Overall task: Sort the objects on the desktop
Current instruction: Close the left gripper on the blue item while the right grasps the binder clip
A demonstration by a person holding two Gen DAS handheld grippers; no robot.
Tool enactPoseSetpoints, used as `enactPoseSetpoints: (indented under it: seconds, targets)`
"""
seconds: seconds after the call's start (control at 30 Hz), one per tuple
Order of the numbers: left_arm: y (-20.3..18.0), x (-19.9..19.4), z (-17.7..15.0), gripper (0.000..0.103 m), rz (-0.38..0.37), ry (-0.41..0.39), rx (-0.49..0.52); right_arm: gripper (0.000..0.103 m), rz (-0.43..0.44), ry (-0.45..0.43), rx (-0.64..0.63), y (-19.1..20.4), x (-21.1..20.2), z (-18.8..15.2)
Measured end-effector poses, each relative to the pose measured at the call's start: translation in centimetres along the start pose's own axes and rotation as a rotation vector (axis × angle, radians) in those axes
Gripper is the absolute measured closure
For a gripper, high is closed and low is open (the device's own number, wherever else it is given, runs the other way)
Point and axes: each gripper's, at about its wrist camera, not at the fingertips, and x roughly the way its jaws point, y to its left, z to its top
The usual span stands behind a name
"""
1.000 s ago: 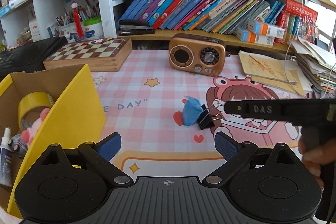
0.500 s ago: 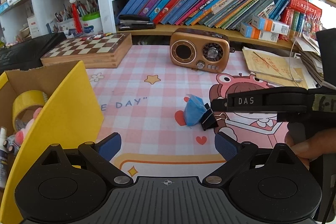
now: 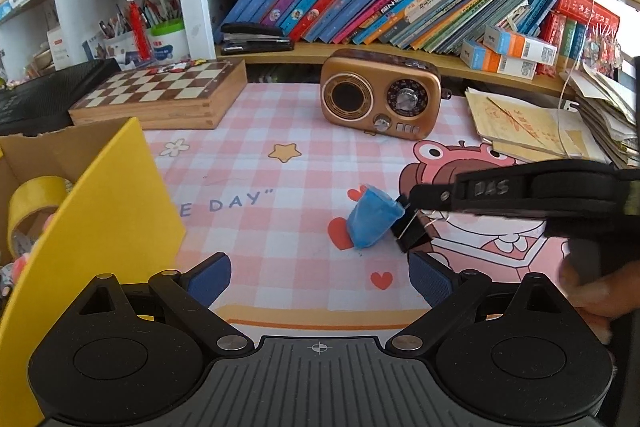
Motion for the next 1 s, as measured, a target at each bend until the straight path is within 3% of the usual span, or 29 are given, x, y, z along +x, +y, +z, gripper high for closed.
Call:
enactPoseSetpoints:
  seconds: [0.23,0.47,0.63,0.77,0.87,1.0]
  targets:
    - [-1.0,1.9,0.9,0.008,-0.012,-0.004,-0.015,0.101,-0.077,-0.063,-0.069,-0.3,-2.8,0.6]
    - [-3.6,4.3,1.7,0.012,-0.047,-0.008,0.054,0.101,-0.126,-0.098,-0.066,-1.6,-4.9,0.7]
    - [-4.9,6.2,1.5,0.025,-0.055,0.025,0.066,0.101,-0.150,-0.100,-0.058,-2.4,-5.9,0.6]
    - [-5.2,7.4,1.2,0.043,-0.057,0.042,0.070,0.101,-0.164,-0.101,-0.061,-2.5,-6.7,0.4]
    - [-5.4,7.5,1.0,0.057,-0.062,0.024,0.080,0.101,-0.171,-0.097,-0.061,-2.5,-7.2,0.0]
    - [-5.4,7.0,0.9,0.065,-0.074,0.004,0.103,0.101,-0.170,-0.091,-0.065,-2.3,-7.5,-0.4]
